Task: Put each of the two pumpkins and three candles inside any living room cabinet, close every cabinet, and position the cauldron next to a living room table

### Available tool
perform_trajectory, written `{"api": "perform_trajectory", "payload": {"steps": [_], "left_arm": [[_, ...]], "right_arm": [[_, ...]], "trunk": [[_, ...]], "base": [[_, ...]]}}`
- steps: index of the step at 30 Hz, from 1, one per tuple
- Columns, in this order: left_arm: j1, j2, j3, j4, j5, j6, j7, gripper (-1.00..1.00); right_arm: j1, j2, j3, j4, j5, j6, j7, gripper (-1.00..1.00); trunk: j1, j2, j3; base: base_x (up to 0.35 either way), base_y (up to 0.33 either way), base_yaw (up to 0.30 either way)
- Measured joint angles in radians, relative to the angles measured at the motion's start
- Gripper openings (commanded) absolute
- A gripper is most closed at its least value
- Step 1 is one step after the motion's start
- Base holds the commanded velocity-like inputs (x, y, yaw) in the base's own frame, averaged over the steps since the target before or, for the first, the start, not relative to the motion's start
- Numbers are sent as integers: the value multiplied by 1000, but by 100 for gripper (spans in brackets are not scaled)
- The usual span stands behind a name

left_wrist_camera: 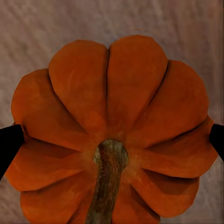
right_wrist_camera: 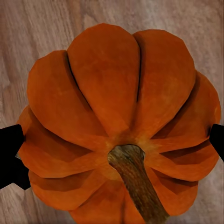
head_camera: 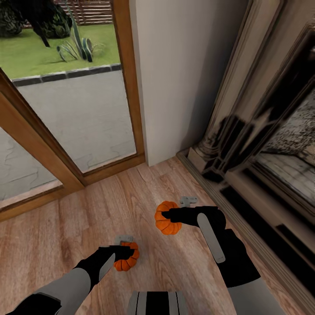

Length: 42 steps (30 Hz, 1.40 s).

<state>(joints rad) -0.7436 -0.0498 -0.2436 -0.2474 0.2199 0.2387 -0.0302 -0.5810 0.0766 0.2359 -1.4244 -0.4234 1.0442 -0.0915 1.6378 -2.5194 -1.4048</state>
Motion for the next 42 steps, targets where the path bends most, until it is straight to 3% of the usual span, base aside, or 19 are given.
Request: {"api": "perform_trajectory", "payload": {"steps": [42], "left_arm": [[0,5,8,0,3,10,3,-100]], "right_arm": [[0,5,1,1,4,0,-6,-100]], "trunk": [[-19,10,163]], "base": [[-32,2,0]]}}
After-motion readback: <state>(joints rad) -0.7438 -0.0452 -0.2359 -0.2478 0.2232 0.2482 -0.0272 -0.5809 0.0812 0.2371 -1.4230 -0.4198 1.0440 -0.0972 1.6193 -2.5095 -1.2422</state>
